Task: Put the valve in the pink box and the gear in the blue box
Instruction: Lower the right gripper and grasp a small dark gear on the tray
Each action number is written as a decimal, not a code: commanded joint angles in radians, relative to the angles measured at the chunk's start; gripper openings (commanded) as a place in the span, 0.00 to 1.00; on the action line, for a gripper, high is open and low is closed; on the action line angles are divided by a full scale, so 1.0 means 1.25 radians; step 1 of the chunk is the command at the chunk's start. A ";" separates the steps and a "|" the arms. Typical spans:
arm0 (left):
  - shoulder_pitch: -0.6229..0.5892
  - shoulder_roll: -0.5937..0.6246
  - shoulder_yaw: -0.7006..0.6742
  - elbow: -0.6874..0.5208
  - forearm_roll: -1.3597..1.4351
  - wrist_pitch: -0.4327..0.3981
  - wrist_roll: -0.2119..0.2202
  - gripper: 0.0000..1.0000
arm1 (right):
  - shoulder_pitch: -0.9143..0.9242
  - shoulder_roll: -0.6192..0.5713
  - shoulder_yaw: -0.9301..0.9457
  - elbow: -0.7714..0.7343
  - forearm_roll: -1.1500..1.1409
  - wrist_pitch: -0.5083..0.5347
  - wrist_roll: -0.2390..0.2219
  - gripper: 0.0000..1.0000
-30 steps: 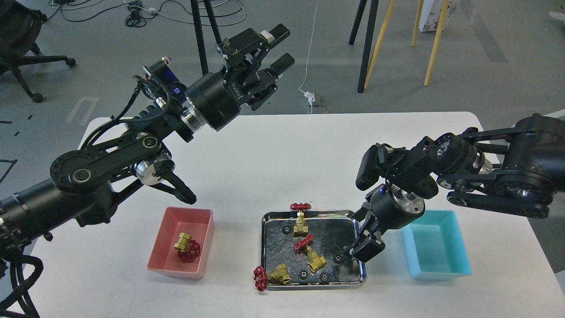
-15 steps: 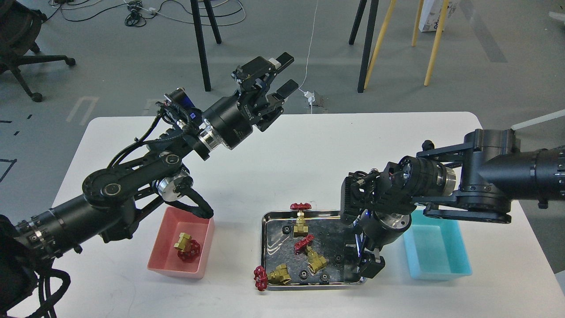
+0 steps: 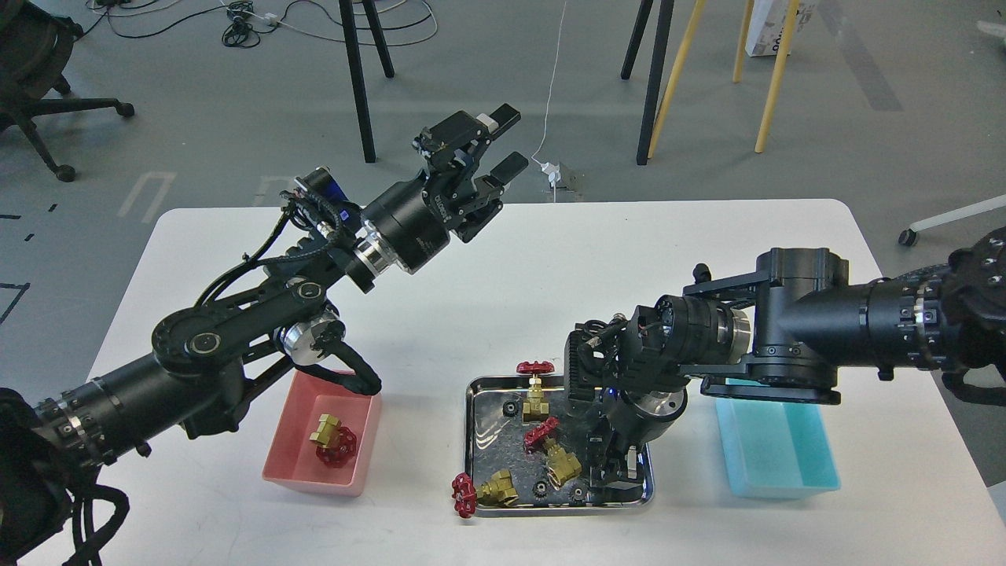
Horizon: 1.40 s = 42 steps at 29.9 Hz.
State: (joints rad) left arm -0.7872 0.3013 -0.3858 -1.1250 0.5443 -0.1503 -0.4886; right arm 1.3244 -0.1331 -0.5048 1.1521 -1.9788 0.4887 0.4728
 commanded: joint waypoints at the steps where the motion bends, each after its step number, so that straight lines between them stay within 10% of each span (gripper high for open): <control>1: 0.000 -0.001 0.001 0.000 0.000 0.000 0.000 0.69 | -0.003 0.007 0.000 -0.009 -0.001 0.000 -0.006 0.60; 36: 0.011 -0.001 0.001 0.003 0.000 0.000 0.000 0.70 | -0.023 0.030 -0.029 -0.025 -0.006 0.000 -0.027 0.37; 42: 0.011 -0.001 0.001 0.003 0.000 0.000 0.000 0.70 | -0.027 0.029 -0.029 -0.026 -0.006 0.000 -0.027 0.18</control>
State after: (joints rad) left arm -0.7731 0.3006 -0.3851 -1.1213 0.5446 -0.1503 -0.4888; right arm 1.2925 -0.0951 -0.5415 1.1203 -1.9867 0.4886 0.4384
